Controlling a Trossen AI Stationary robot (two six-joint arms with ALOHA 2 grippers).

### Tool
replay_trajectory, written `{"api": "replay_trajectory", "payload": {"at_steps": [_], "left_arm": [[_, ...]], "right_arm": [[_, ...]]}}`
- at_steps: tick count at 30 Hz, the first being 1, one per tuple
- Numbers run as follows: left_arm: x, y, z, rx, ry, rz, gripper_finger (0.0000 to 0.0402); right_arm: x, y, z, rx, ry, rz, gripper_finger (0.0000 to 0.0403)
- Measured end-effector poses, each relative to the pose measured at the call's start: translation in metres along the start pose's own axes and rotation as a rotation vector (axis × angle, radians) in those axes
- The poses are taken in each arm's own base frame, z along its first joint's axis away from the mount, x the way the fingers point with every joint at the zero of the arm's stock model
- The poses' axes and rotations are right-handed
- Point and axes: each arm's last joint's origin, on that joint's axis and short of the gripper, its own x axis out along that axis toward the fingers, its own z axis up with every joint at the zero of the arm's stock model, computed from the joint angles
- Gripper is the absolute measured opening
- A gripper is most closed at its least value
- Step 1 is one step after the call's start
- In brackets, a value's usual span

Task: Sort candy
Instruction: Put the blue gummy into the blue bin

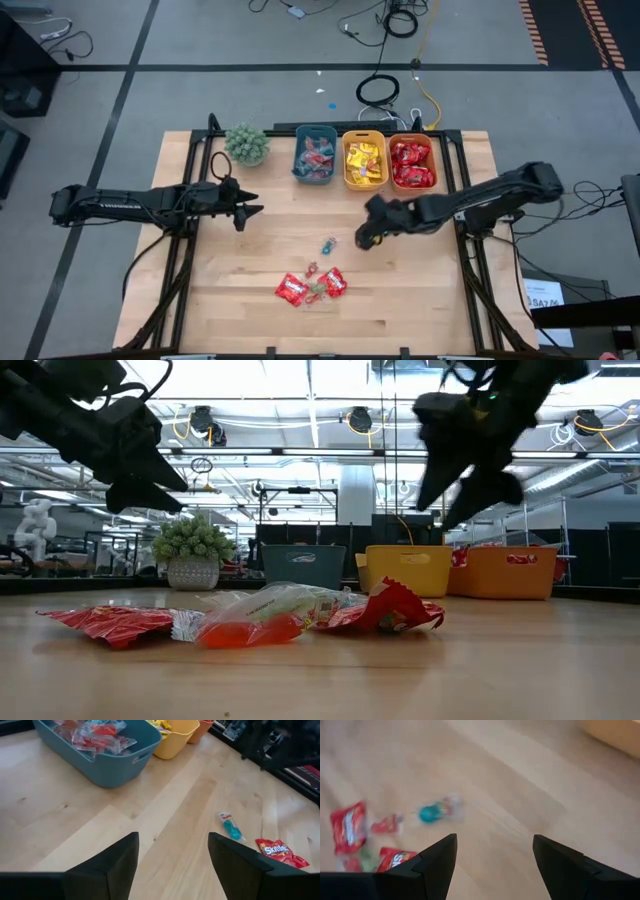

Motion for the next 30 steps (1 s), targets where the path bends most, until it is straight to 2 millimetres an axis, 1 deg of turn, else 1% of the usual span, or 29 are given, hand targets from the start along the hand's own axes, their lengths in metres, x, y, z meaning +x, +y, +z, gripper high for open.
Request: {"api": "replay_trajectory", "payload": {"at_steps": [4, 7, 9, 13, 15, 19, 22, 26, 27, 28, 30], "left_arm": [[0.000, 0.000, 0.000, 0.008, 0.001, 0.001, 0.0247], [0.000, 0.000, -0.001, 0.009, 0.005, 0.003, 0.0247], [0.000, 0.000, -0.001, 0.009, 0.006, 0.003, 0.0247], [0.000, 0.000, -0.001, 0.010, 0.011, 0.002, 0.0247], [0.000, 0.000, -0.001, 0.010, 0.013, -0.001, 0.0247], [0.000, 0.000, -0.001, 0.010, 0.014, -0.002, 0.0247], [0.000, 0.000, -0.001, 0.010, 0.014, -0.002, 0.0247], [0.000, 0.000, -0.001, 0.009, 0.015, -0.003, 0.0247], [0.000, 0.000, -0.001, 0.009, 0.015, -0.003, 0.0247], [0.000, 0.000, -0.001, 0.009, 0.015, -0.004, 0.0247], [0.000, 0.000, -0.001, 0.009, 0.015, -0.004, 0.0247]], "right_arm": [[0.032, 0.023, -0.003, -0.373, -0.090, 0.115, 0.0253], [0.054, 0.037, -0.003, -0.562, -0.188, 0.185, 0.0253], [0.070, 0.041, -0.006, -0.623, -0.208, 0.198, 0.0253], [0.103, 0.036, -0.018, -0.673, -0.092, 0.174, 0.0239], [0.118, 0.035, -0.024, -0.709, -0.054, 0.151, 0.0225], [0.139, 0.043, -0.024, -0.735, -0.047, 0.149, 0.0184], [0.146, 0.049, -0.019, -0.708, -0.043, 0.161, 0.0130], [0.143, 0.054, -0.005, -0.682, -0.052, 0.168, 0.0025], [0.140, 0.056, 0.000, -0.693, -0.059, 0.166, 0.0014], [0.139, 0.056, 0.006, -0.698, -0.070, 0.159, 0.0012], [0.131, 0.062, 0.030, -0.670, -0.139, 0.151, 0.0012]]}}
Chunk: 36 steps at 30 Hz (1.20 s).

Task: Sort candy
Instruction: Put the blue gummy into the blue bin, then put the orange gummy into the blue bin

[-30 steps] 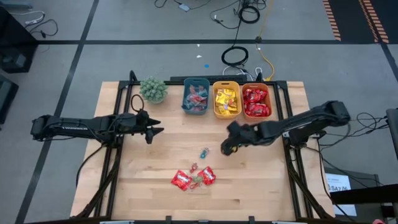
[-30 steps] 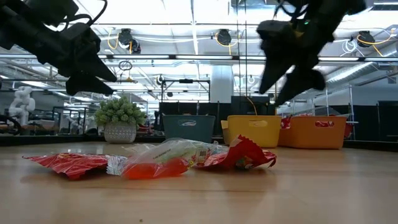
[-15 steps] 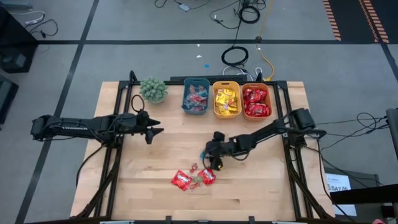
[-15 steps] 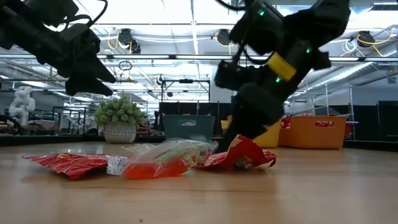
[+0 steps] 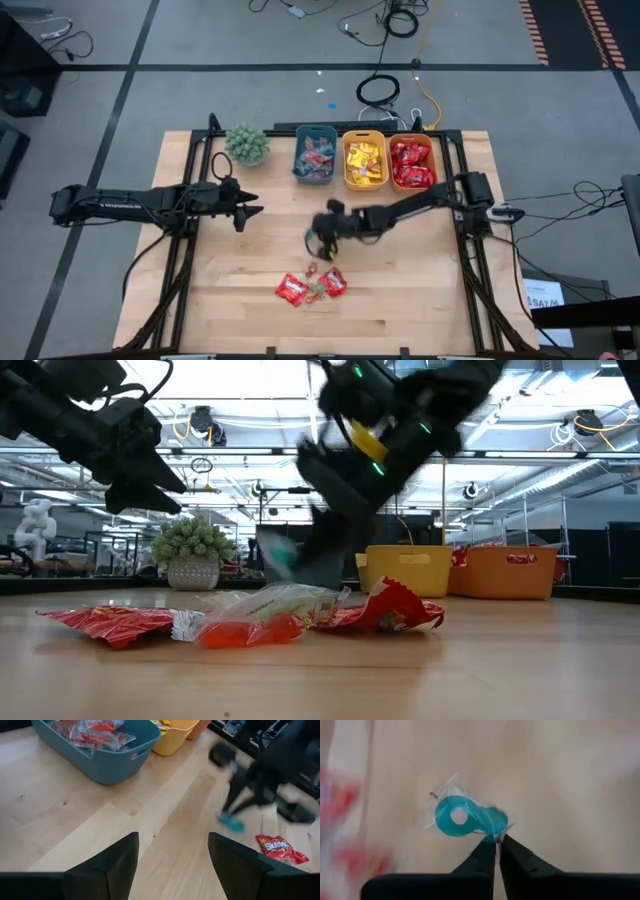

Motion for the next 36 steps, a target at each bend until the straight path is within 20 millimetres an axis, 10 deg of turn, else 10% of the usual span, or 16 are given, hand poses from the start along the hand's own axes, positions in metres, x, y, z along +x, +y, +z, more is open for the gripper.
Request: {"api": "replay_trajectory", "payload": {"at_steps": [9, 17, 36], "left_arm": [[0.000, 0.000, 0.000, -0.008, 0.010, -0.016, 0.0247], [0.000, -0.001, -0.002, -0.007, 0.030, -0.032, 0.0247], [0.000, 0.000, -0.003, -0.004, 0.042, -0.023, 0.0247]], "right_arm": [[-0.029, -0.099, 0.108, 0.221, -0.162, -0.254, 0.0001], [-0.041, -0.190, 0.101, 0.569, -0.050, -0.310, 0.0010], [-0.058, -0.203, 0.100, 0.565, 0.009, -0.233, 0.0227]]}}
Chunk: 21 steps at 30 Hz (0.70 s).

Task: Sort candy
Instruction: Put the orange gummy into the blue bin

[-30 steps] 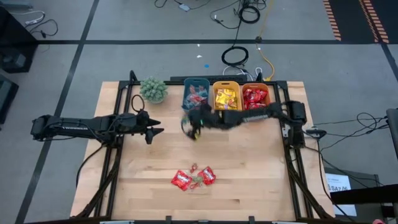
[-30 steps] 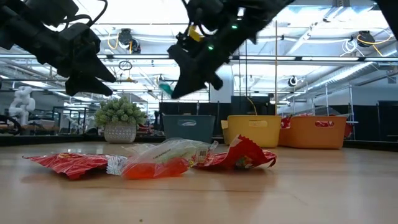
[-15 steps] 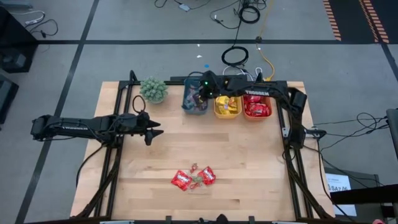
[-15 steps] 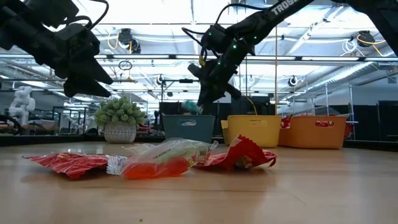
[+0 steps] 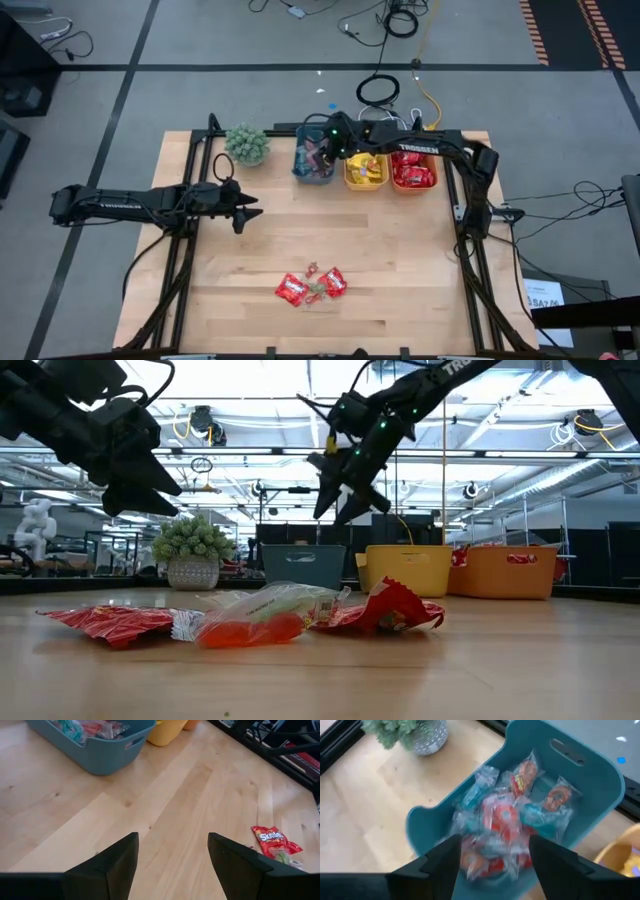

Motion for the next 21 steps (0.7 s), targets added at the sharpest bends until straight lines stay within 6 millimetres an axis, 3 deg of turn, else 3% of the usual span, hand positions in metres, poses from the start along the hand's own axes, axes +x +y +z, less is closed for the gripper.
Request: {"api": "replay_trajectory", "payload": {"at_steps": [4, 8, 11, 16, 21], "left_arm": [[0.000, 0.000, 0.000, 0.000, -0.001, 0.004, 0.0247], [0.000, 0.000, 0.000, 0.001, -0.002, 0.006, 0.0247], [0.000, 0.000, 0.000, 0.001, -0.002, 0.006, 0.0247], [0.000, 0.000, 0.000, 0.001, -0.002, 0.006, 0.0247], [0.000, 0.000, 0.000, 0.001, -0.002, 0.007, 0.0247]], "right_arm": [[-0.021, 0.006, 0.001, -0.013, 0.004, 0.013, 0.0232], [-0.048, 0.027, -0.003, -0.117, -0.020, 0.064, 0.0222], [-0.058, 0.044, -0.012, -0.192, -0.007, 0.094, 0.0216], [-0.059, 0.078, -0.038, -0.291, 0.054, 0.139, 0.0215], [-0.043, 0.112, -0.081, -0.406, 0.186, 0.162, 0.0215]]}}
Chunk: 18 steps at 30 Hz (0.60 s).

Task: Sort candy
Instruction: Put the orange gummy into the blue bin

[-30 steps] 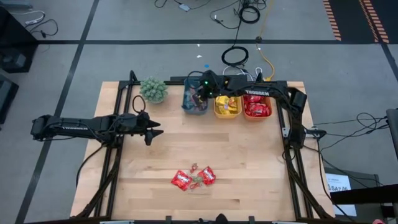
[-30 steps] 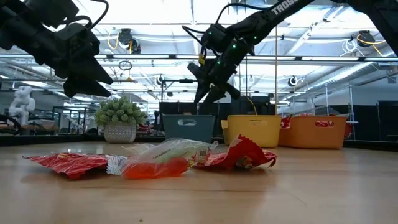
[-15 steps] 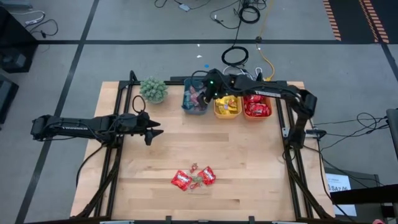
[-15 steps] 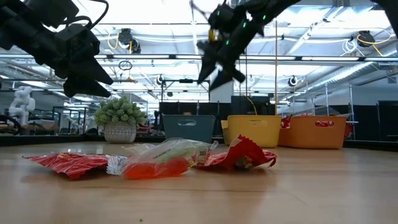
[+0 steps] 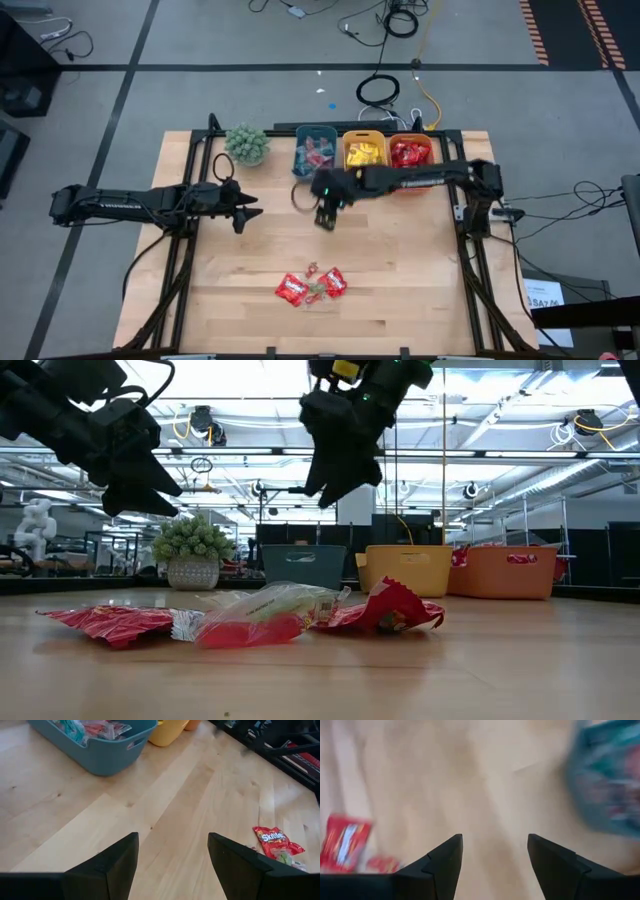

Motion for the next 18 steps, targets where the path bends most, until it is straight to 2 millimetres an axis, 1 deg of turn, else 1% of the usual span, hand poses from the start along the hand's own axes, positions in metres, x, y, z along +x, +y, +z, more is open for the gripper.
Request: {"api": "replay_trajectory", "payload": {"at_steps": [6, 10, 14, 18], "left_arm": [[0.000, 0.000, 0.000, 0.000, 0.000, 0.000, 0.0247], [0.000, 0.000, 0.000, 0.001, 0.001, 0.000, 0.0247], [0.000, 0.000, 0.000, 0.000, 0.001, 0.000, 0.0247], [0.000, 0.000, 0.000, 0.000, 0.002, 0.000, 0.0247]], "right_arm": [[0.035, 0.049, -0.027, -0.196, 0.081, 0.054, 0.0215], [0.056, 0.078, -0.043, -0.280, 0.092, 0.135, 0.0215], [0.082, 0.104, -0.059, -0.385, 0.070, 0.191, 0.0215], [0.110, 0.121, -0.078, -0.474, 0.061, 0.221, 0.0215]]}}
